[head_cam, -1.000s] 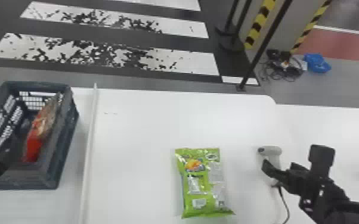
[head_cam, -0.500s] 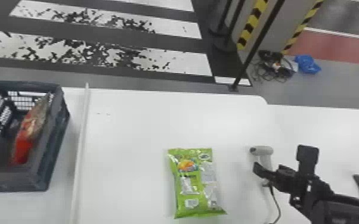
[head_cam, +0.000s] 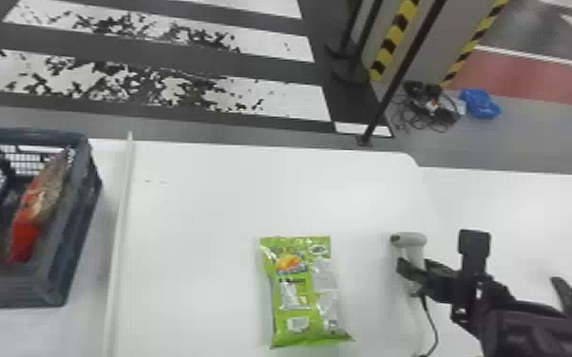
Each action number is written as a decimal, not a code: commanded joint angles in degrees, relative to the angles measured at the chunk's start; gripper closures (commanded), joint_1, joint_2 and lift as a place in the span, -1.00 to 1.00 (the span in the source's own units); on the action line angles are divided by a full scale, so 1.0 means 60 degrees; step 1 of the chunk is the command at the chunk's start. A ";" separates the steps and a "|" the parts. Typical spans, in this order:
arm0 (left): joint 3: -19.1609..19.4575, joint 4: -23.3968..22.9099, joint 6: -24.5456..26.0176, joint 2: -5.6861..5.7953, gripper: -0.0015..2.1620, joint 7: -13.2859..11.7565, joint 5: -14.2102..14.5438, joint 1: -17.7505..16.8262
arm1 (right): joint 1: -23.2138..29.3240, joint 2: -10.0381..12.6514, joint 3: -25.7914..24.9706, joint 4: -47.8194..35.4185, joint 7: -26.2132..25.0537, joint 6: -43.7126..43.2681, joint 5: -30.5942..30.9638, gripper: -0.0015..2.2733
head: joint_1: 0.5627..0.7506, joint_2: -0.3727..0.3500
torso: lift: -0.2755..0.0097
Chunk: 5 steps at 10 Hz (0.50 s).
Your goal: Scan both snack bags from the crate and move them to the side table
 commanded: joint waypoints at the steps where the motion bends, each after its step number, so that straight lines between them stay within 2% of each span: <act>1: 0.0030 -0.0049 0.0000 -0.0002 -0.93 -0.0004 -0.0002 0.0035 | -0.0136 -0.0019 0.0057 0.0188 -0.0064 0.0060 0.0070 0.88 | 0.41 -0.67 | 0.73; 2: 0.0030 -0.0034 0.0000 -0.0002 -0.93 -0.0004 -0.0002 0.0035 | -0.0078 -0.0033 0.0042 0.0159 -0.0050 0.0060 0.0026 0.96 | 0.41 -0.68 | 0.73; 5: 0.0001 -0.0034 0.0029 -0.0002 -0.93 -0.0004 -0.0002 0.0006 | 0.0347 -0.0019 -0.0251 -0.0295 -0.0064 -0.0057 -0.0105 0.98 | 0.41 -0.70 | 0.73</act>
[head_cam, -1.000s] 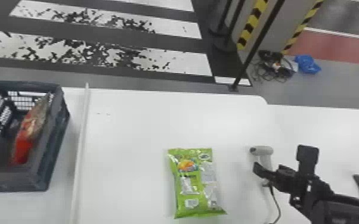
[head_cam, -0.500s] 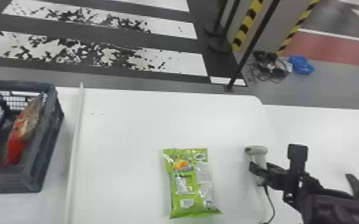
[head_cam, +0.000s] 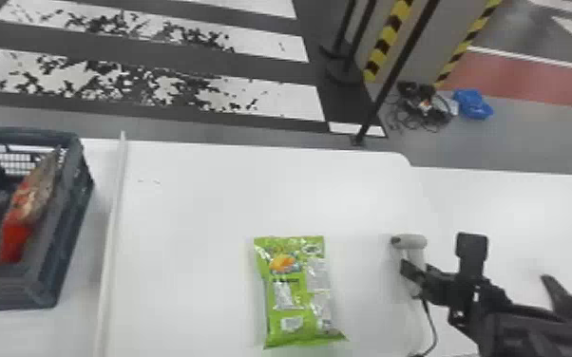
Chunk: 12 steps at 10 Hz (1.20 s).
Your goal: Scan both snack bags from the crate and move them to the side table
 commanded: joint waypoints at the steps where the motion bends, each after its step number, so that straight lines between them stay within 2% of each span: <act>1: 0.0002 0.0017 0.0023 0.0012 -0.93 0.0014 0.0000 -0.0032 | 0.0472 0.0060 -0.0249 -0.0811 -0.0111 0.0195 -0.0164 0.98 | 0.41 -0.72 | 0.73; 2: -0.0027 0.0046 0.0023 0.0056 -0.93 0.0014 0.0015 -0.0091 | 0.1117 0.0206 -0.0484 -0.1954 -0.0536 0.0693 -0.0442 0.98 | 0.41 -0.73 | 0.73; 5: -0.0144 0.0193 0.0052 0.0188 -0.93 0.0044 0.0073 -0.0325 | 0.2640 0.1085 -0.1026 -0.4913 -0.1092 0.1807 -0.0735 0.98 | 0.41 -0.68 | 0.73; 6: -0.0203 0.0280 0.0023 0.0290 -0.93 0.0044 0.0073 -0.0398 | 0.3021 0.1364 -0.1055 -0.5557 -0.1180 0.2070 -0.0735 0.98 | 0.41 -0.63 | 0.73; 8: -0.0188 0.0383 -0.0007 0.0363 -0.93 0.0000 0.0132 -0.0472 | 0.3695 0.1862 -0.0894 -0.6656 -0.1239 0.2715 -0.0735 0.98 | 0.41 -0.55 | 0.73; 11: -0.0115 0.0573 -0.0212 0.0363 -0.93 -0.0088 0.0205 -0.0472 | 0.4882 0.2491 -0.0645 -0.8165 -0.1473 0.3242 -0.0970 0.98 | 0.41 -0.30 | 0.73; 12: -0.0100 0.0632 -0.0270 0.0363 -0.93 -0.0132 0.0220 -0.0486 | 0.5248 0.2594 -0.0718 -0.8604 -0.1473 0.3506 -0.1145 0.98 | 0.41 -0.26 | 0.73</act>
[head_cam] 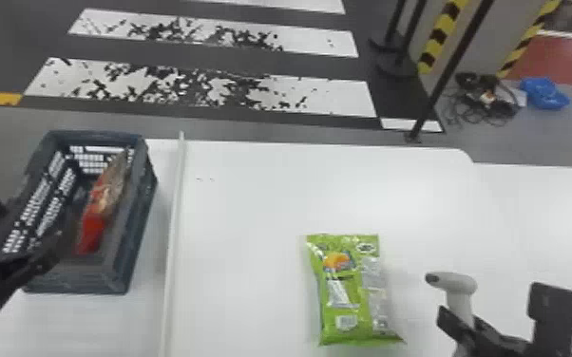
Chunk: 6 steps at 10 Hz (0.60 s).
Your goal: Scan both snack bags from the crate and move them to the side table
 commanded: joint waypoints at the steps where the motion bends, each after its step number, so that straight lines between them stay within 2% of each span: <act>1: -0.0002 0.0142 -0.0277 0.0005 -0.93 -0.0021 0.0014 0.0005 | 0.0624 0.0094 -0.0140 -0.0658 0.0046 0.0316 -0.0293 0.98 | 0.41 -0.19 | 0.73; 4: 0.0057 0.0186 -0.0453 -0.0054 -0.93 -0.0094 0.0101 0.0123 | 0.1473 0.0094 -0.0052 -0.1786 0.0310 0.1400 -0.0542 0.98 | 0.41 -0.06 | 0.73; 6: 0.0115 0.0186 -0.0775 -0.0142 -0.93 -0.0109 0.0101 0.0313 | 0.1678 0.0094 0.0182 -0.2181 0.0442 0.1869 -0.0747 0.98 | 0.41 0.07 | 0.73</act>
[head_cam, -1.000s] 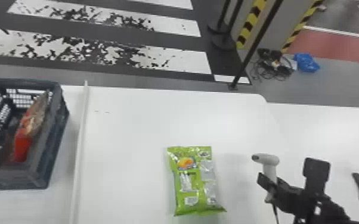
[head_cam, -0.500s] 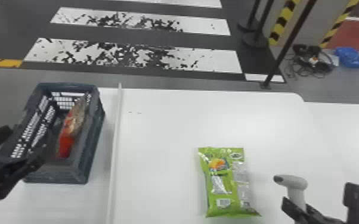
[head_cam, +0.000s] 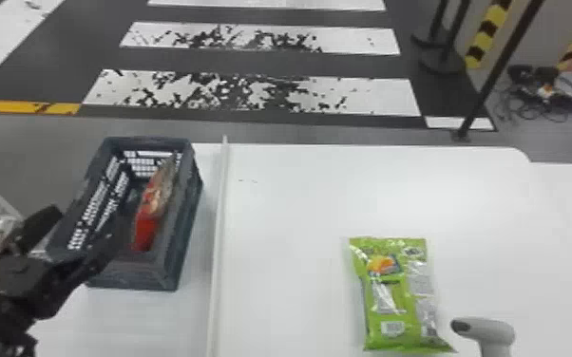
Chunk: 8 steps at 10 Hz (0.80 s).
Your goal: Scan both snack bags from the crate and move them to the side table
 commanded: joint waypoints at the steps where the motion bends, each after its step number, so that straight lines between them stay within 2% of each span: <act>1: 0.0006 0.0004 -0.0109 -0.0030 -0.93 -0.0014 0.0000 0.0081 | 0.0142 0.0000 0.0131 -0.0322 0.0018 0.0344 -0.0072 0.98 | 0.41 0.18 | 0.73; 4: 0.0006 -0.0011 -0.0226 -0.0133 -0.93 -0.0044 -0.0014 0.0140 | 0.0289 0.0000 0.0277 -0.0498 0.0150 0.0490 -0.0291 0.98 | 0.41 0.37 | 0.73; 8: 0.0138 -0.0084 -0.0255 -0.0133 -0.93 -0.0102 -0.0014 0.0315 | 0.0010 -0.0015 0.0555 0.0117 0.0150 -0.0008 -0.0174 0.98 | 0.41 0.43 | 0.73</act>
